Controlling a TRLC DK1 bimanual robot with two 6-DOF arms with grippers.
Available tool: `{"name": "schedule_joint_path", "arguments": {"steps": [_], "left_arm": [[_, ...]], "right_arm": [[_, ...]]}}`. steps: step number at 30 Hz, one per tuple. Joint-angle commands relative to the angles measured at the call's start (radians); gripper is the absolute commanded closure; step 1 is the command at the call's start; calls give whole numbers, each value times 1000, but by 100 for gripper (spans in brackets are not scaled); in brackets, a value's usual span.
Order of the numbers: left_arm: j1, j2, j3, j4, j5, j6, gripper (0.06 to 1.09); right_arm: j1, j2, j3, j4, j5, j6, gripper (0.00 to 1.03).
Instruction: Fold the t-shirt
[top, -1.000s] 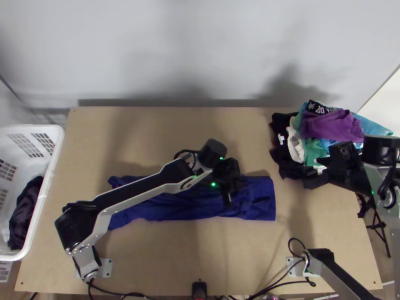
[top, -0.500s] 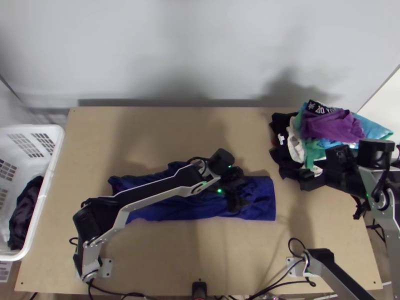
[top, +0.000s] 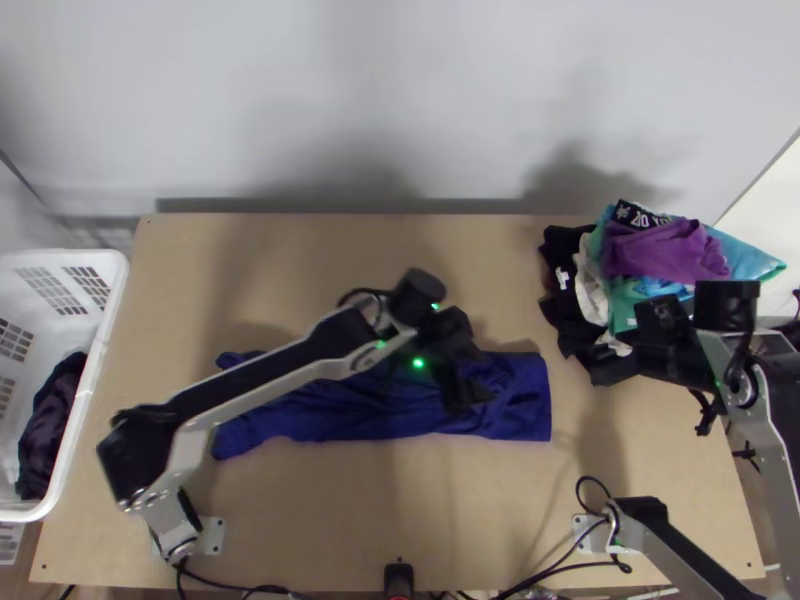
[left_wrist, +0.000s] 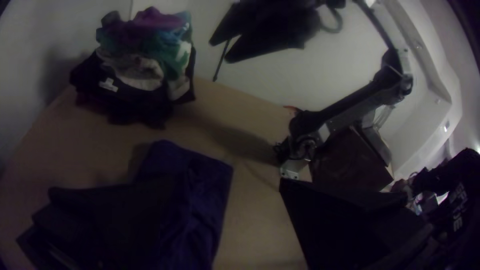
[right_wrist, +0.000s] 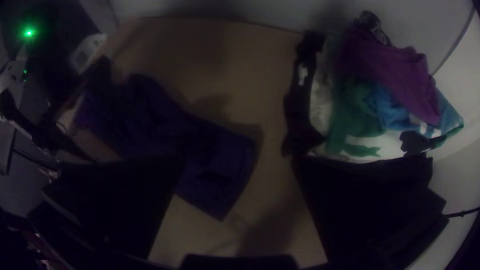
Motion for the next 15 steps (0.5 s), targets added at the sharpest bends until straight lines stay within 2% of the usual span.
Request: {"name": "schedule_joint_path", "arguments": {"steps": [1,4,9,13,15], "left_arm": [[59,-107,25,-204,93,5,10],[176,-138,-17,-311,94,11,10],[332,-223,-98,-451,93,121,10],[446,-247,-89,-601,93,218,10],[507,-262,-104,-674,91,265,10]], "right_arm": [[4,54,-11,-35,-7,31,5],[6,102,-31,-76,-51,40,5],[20,134,11,-109,-108,46,5],[141,235,41,-188,-195,37,5],[187,270,28,-204,-200,32,5]]}}
